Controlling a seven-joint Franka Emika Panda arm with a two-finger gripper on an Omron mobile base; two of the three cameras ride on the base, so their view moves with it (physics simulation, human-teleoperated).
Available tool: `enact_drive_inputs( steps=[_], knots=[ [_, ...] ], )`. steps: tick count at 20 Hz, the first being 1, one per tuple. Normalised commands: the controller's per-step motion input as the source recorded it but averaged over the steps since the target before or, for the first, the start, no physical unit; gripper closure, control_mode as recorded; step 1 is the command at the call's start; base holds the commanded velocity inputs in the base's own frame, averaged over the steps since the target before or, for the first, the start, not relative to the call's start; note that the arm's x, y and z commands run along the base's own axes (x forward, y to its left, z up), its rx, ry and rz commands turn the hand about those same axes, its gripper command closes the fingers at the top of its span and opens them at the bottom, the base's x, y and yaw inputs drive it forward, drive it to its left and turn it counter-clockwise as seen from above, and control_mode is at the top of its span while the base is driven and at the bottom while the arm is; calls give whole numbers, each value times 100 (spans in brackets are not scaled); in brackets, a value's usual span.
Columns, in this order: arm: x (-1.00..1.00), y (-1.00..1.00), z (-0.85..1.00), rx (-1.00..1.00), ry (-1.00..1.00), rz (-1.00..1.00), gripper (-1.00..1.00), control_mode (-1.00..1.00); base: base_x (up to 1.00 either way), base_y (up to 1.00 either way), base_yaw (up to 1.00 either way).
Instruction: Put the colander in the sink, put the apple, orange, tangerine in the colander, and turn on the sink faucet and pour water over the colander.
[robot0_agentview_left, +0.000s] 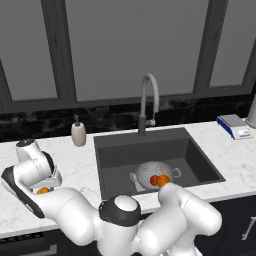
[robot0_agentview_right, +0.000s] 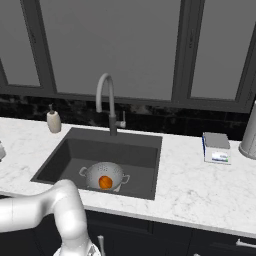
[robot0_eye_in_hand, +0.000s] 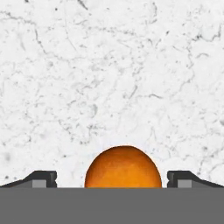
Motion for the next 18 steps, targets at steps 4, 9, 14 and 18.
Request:
enact_drive_inputs(
  steps=[4,9,14,18],
  knots=[
    [9,0,-18,0,0,0,-100,-100,0,0,0],
    [2,0,-16,0,1,0,-100,-100,0,0,0],
    [0,0,-6,0,3,0,-100,-100,0,0,0],
    [-6,0,0,0,0,0,-100,-100,0,0,0]
  ],
)
